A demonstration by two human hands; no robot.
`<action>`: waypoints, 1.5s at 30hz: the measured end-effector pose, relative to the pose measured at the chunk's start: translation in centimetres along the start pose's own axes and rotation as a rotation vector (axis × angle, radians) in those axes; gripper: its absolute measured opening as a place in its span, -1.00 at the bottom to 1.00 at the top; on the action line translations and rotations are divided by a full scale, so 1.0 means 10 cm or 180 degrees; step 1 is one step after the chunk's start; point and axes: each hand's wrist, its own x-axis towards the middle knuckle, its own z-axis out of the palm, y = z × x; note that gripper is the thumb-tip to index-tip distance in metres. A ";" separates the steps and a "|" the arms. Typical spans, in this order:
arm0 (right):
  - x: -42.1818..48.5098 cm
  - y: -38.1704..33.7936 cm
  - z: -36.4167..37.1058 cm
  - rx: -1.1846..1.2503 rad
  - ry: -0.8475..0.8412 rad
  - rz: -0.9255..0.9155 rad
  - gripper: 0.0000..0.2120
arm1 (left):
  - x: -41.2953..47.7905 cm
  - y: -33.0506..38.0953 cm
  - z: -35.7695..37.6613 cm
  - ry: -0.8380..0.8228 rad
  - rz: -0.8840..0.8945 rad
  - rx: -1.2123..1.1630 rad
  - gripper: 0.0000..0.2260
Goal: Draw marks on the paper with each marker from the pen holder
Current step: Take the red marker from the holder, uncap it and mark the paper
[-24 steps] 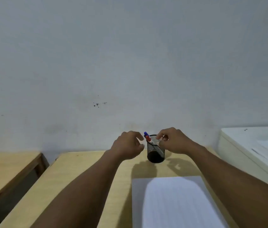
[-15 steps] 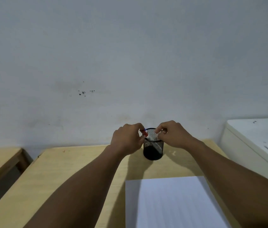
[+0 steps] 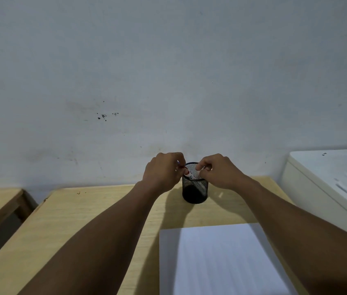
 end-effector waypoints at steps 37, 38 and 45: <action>-0.71 -0.75 0.60 0.2609 -0.0570 0.0623 -0.80 | -1.43 -0.51 -0.37 -0.0722 -0.1892 -0.4100 -0.86; -0.69 -0.72 0.54 0.2690 -0.0480 0.0657 -0.81 | -1.46 -0.57 -0.37 -0.0704 -0.1940 -0.4136 -0.87; -0.66 -0.56 0.39 0.2386 -0.0422 0.0641 -0.85 | -1.56 -0.85 -0.28 -0.0529 -0.1528 -0.1992 -0.95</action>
